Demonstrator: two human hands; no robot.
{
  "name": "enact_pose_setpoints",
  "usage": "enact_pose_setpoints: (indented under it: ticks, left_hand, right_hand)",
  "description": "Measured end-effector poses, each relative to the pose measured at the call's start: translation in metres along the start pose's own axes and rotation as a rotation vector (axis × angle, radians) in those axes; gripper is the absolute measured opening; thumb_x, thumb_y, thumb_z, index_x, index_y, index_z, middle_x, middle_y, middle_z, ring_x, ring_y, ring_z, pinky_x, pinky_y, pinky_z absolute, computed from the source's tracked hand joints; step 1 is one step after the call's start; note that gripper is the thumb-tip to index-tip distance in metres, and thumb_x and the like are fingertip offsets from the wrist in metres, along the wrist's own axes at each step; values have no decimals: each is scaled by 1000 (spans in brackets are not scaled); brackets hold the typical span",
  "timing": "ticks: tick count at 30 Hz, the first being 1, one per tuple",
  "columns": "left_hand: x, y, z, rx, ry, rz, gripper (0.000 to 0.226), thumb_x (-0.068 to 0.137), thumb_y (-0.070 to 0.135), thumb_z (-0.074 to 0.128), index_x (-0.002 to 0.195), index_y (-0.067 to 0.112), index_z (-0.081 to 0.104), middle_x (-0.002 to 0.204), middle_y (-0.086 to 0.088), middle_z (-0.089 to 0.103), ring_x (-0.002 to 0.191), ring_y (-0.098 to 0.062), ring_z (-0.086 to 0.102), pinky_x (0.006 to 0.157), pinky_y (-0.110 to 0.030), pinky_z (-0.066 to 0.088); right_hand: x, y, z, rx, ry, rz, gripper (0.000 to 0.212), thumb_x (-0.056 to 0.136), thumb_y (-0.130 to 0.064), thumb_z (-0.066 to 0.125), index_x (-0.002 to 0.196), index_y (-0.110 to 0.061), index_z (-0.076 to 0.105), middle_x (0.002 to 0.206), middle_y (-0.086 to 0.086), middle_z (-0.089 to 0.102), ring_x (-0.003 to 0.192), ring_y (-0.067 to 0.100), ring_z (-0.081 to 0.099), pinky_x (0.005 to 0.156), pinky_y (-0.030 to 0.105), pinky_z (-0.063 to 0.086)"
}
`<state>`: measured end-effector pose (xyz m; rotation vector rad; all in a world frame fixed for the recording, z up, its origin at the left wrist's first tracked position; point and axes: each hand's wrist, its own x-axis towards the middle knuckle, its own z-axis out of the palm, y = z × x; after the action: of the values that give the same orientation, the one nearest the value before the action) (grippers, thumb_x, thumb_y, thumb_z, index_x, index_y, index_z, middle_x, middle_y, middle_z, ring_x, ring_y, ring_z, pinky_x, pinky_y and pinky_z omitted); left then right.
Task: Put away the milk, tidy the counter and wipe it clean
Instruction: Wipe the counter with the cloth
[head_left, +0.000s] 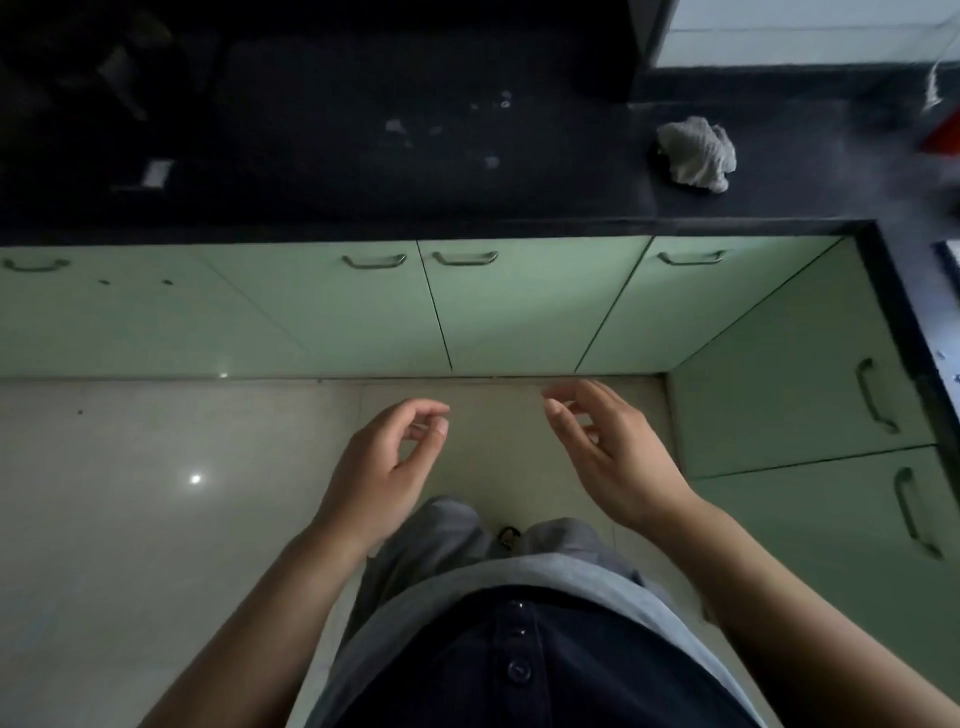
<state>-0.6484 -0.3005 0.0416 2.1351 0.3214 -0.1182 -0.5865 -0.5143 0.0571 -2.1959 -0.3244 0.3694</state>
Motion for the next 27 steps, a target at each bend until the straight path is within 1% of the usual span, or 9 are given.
enact_pose_setpoints:
  ticks: [5, 7, 10, 14, 17, 20, 23, 25, 27]
  left_hand:
    - [90, 7, 8, 22, -150, 28, 18, 93, 38, 50, 104, 30, 62, 100, 19, 64, 94, 9, 56, 76, -6, 43]
    - [135, 16, 7, 33, -204, 66, 21, 92, 41, 49, 104, 31, 63, 100, 19, 64, 94, 9, 55, 76, -5, 42]
    - [205, 34, 1, 56, -305, 124, 18, 93, 34, 51, 107, 30, 62, 101, 19, 63, 94, 9, 55, 77, -5, 41]
    - [295, 58, -1, 103, -421, 209, 17, 93, 29, 52, 106, 26, 63, 100, 15, 63, 94, 7, 55, 75, -3, 39]
    - [353, 74, 12, 142, -476, 254, 16, 92, 26, 54, 104, 22, 63, 98, 11, 61, 92, 1, 57, 75, -9, 43]
    - [401, 89, 36, 295, -509, 361, 21, 91, 31, 54, 109, 22, 61, 105, 6, 60, 97, -9, 57, 82, -26, 47]
    - [436, 102, 65, 430, -544, 430, 27, 92, 31, 52, 115, 19, 59, 115, 3, 59, 106, -15, 54, 86, -32, 46]
    - [446, 105, 83, 473, -562, 431, 30, 92, 30, 52, 119, 18, 58, 123, 1, 57, 112, -18, 52, 91, -32, 45]
    - [449, 103, 99, 496, -552, 427, 34, 91, 29, 54, 123, 17, 56, 130, 0, 53, 118, -21, 49, 96, -32, 42]
  right_hand:
    - [67, 13, -13, -1, 65, 88, 43, 88, -51, 35, 106, -19, 58, 104, -7, 59, 94, 9, 56, 81, 38, 51]
    - [99, 14, -19, -21, 105, 126, 44, 89, -50, 36, 110, -19, 58, 107, -6, 59, 95, 8, 55, 82, 36, 50]
    - [147, 11, -32, -30, 165, 181, 41, 91, -47, 37, 113, -18, 57, 112, -3, 60, 97, 7, 55, 84, 32, 50]
    - [203, 12, -54, -69, 220, 235, 44, 90, -50, 36, 115, -19, 56, 111, -4, 58, 95, 9, 56, 80, 25, 46]
    - [240, 22, -76, -97, 305, 274, 34, 93, -40, 43, 112, -16, 57, 105, -5, 57, 91, 11, 54, 77, 24, 43]
    - [270, 37, -104, -143, 339, 290, 31, 93, -38, 46, 110, -14, 58, 102, -4, 55, 86, 9, 50, 75, 22, 39]
    - [303, 63, -133, -205, 382, 296, 33, 93, -35, 49, 115, -10, 54, 112, 6, 56, 98, 19, 53, 79, 24, 37]
    - [326, 82, -151, -176, 439, 344, 34, 92, -31, 51, 118, -10, 51, 120, 9, 52, 109, 24, 50, 87, 29, 38]
    - [347, 101, -164, -163, 445, 414, 39, 92, -30, 51, 125, -9, 46, 131, 12, 46, 121, 28, 43, 96, 35, 36]
